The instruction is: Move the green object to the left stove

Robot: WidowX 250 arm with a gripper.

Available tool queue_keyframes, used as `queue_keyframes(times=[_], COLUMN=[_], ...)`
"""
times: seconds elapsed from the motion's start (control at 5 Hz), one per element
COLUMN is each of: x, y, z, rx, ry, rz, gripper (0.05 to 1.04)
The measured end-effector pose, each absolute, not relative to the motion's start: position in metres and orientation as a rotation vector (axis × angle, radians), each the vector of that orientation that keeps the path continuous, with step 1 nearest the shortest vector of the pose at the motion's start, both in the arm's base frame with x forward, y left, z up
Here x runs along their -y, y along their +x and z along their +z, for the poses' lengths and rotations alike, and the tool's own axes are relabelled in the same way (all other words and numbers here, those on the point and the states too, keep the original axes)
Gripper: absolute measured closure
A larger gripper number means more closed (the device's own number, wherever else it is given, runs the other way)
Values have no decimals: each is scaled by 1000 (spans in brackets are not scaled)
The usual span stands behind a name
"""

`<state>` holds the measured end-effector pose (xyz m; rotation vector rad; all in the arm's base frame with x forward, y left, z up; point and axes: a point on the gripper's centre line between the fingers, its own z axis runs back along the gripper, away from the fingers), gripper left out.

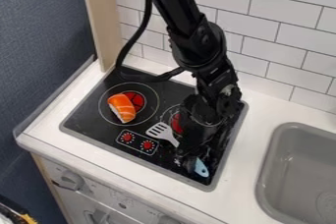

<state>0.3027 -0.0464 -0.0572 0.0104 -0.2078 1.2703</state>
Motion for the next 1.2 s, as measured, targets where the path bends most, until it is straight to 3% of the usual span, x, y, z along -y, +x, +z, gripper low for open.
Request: queue_keyframes(times=[0.2, 0.4, 0.6, 1.0, 1.2], x=[46, 50, 45, 40, 39], y=[298, 296, 300, 318, 333], z=[-65, -61, -44, -24, -32], rx=[185, 171, 202, 302, 304], ry=[29, -4, -50, -45, -20], rz=[1274, 1296, 1333, 1590, 1644], gripper=[83, 83, 83, 83, 83])
